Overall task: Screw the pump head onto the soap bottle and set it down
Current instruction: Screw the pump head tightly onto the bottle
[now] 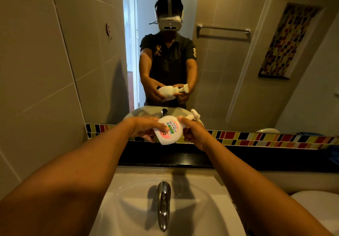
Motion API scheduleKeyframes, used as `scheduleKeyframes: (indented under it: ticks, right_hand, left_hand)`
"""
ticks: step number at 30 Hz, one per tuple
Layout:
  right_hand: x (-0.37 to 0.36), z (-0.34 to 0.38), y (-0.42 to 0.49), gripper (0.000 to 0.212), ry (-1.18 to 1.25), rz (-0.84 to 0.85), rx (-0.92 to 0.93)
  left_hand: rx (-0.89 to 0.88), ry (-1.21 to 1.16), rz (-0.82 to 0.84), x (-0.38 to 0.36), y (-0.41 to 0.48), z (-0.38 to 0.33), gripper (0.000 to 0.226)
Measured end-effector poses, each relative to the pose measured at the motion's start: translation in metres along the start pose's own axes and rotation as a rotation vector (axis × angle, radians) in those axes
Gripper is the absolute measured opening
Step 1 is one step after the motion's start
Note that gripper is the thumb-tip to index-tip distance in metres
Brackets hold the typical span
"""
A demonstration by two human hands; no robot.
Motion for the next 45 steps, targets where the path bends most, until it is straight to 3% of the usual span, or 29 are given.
scheduleKeyframes:
  ticks: [7, 12, 18, 29, 36, 45]
  right_hand:
    - [-0.002, 0.002, -0.001, 0.030, -0.061, -0.096, 0.054]
    - [0.000, 0.005, -0.002, 0.027, -0.080, -0.126, 0.077]
    - [0.005, 0.009, -0.003, 0.022, -0.091, -0.176, 0.096]
    - [0.005, 0.024, 0.000, 0.013, -0.068, -0.223, 0.125]
    - [0.007, 0.024, 0.003, 0.022, -0.109, -0.191, 0.104]
    - [0.008, -0.003, 0.005, 0.048, -0.259, 0.038, 0.018]
  left_hand:
    - [-0.015, 0.050, -0.071, -0.007, 0.002, -0.004, 0.050]
    - [-0.105, 0.137, -0.152, -0.017, 0.002, -0.011, 0.040]
    - [-0.191, 0.226, -0.230, -0.026, 0.003, -0.017, 0.053]
    - [-0.298, 0.355, -0.381, -0.029, -0.001, -0.031, 0.056]
    - [-0.269, 0.290, -0.387, -0.027, 0.001, -0.027, 0.061]
    - [-0.219, 0.026, -0.380, -0.025, 0.000, 0.005, 0.061]
Point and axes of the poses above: each hand's wrist, its own y-axis towards the middle knuckle, its own x-axis out of the back of the hand, z = x × y, the point moved 4 cm from there along y, towards the middle knuckle
